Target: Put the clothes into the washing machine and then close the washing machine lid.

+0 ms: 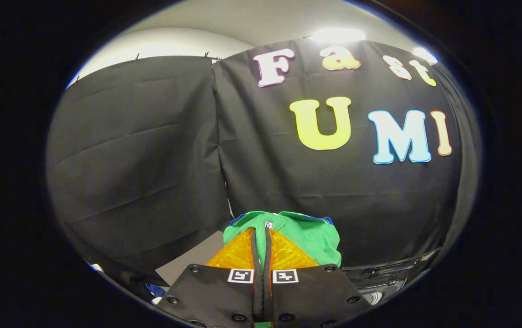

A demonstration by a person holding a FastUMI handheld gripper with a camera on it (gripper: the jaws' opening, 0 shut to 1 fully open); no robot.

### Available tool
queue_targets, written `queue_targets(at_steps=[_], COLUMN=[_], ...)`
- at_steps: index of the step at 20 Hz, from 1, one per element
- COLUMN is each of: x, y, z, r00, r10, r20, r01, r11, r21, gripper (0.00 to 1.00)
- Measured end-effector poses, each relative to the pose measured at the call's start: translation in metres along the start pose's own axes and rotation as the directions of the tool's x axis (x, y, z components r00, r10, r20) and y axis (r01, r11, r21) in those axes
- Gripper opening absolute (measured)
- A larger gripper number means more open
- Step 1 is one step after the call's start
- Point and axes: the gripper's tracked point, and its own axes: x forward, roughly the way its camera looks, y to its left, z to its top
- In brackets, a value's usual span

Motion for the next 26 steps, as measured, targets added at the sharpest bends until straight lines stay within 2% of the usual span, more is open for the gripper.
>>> queue_targets(at_steps=[14, 26], x=[-0.062, -0.126], y=[-0.092, -0.192], z=[0.029, 0.027], r00=[0.986, 0.940], r10=[-0.143, -0.324], r20=[0.079, 0.105], r01=[0.140, 0.313], r11=[0.989, 0.943], r21=[0.044, 0.110], gripper=[0.01, 0.01])
